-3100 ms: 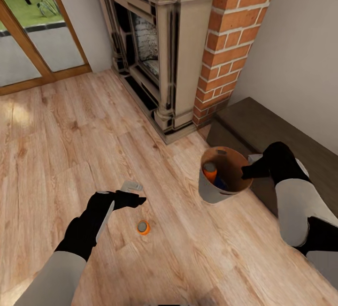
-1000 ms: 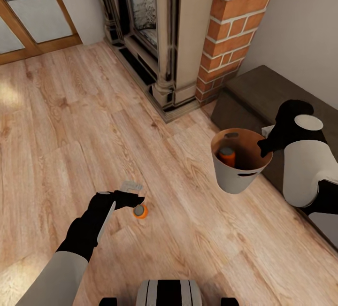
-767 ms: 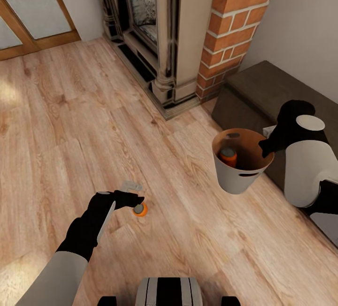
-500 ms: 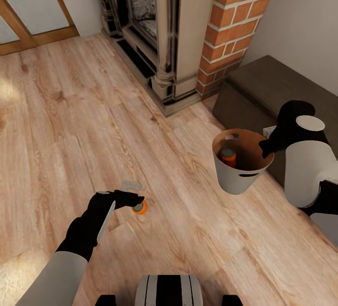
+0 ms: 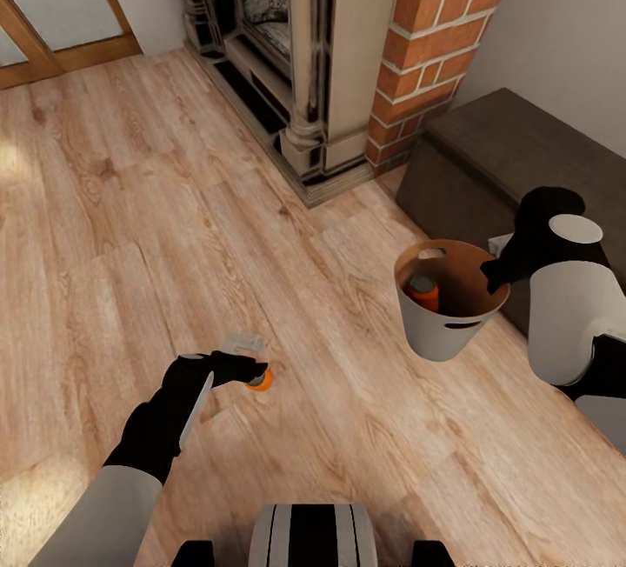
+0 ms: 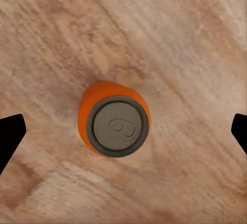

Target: Put the three can of soda from the living room inside the tash can in the kitchen.

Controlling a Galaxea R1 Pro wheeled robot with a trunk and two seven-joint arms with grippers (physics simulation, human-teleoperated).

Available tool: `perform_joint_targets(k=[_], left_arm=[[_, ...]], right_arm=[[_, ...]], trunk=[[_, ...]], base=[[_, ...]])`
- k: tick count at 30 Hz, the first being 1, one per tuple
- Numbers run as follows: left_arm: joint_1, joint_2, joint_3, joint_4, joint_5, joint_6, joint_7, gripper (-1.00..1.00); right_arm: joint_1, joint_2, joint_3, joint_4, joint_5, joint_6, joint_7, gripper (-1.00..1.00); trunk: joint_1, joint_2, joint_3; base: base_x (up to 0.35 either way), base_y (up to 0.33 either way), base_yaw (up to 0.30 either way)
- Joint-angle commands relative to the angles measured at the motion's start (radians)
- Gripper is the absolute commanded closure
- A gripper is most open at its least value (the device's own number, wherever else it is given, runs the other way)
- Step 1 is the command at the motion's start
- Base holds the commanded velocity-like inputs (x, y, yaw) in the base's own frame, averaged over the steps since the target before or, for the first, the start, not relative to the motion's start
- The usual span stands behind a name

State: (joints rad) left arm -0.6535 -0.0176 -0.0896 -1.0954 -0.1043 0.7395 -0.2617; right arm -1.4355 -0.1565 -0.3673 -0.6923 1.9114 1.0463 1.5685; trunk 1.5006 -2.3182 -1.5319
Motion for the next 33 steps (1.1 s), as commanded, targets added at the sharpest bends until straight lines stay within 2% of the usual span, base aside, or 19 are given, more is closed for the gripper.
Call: perform_joint_targets(k=[1, 12, 18, 27, 33], left_arm=[[0.000, 0.000, 0.000, 0.000, 0.000, 0.000, 0.000, -1.00], [0.000, -0.001, 0.000, -0.001, 0.000, 0.001, -0.002, -1.00], [0.000, -0.005, -0.003, 0.000, 0.001, 0.005, 0.011, -1.00], [0.000, -0.005, -0.005, -0.031, 0.004, 0.006, 0.018, -1.00], [0.001, -0.005, -0.006, -0.039, 0.007, 0.009, 0.016, -1.00]], right_arm=[[0.000, 0.000, -0.001, 0.000, -0.007, 0.001, 0.002, 1.00], [0.001, 0.002, -0.001, 0.000, -0.006, 0.001, 0.002, 1.00], [0.001, 0.004, -0.001, -0.001, -0.006, 0.001, 0.002, 1.00], [0.002, 0.005, 0.001, -0.001, -0.006, 0.001, 0.002, 1.00], [0.003, 0.005, 0.018, -0.001, -0.006, 0.001, 0.002, 1.00]], trunk=[[0.000, 0.000, -0.001], [0.000, 0.000, -0.018], [0.023, -0.042, -0.046], [0.023, -0.042, -0.060], [0.023, -0.042, -0.069]], base=[[0.057, 0.171, 0.000], [0.035, 0.059, 0.000], [0.001, 0.002, 0.000], [0.012, -0.013, 0.000], [0.065, -0.078, 0.000]])
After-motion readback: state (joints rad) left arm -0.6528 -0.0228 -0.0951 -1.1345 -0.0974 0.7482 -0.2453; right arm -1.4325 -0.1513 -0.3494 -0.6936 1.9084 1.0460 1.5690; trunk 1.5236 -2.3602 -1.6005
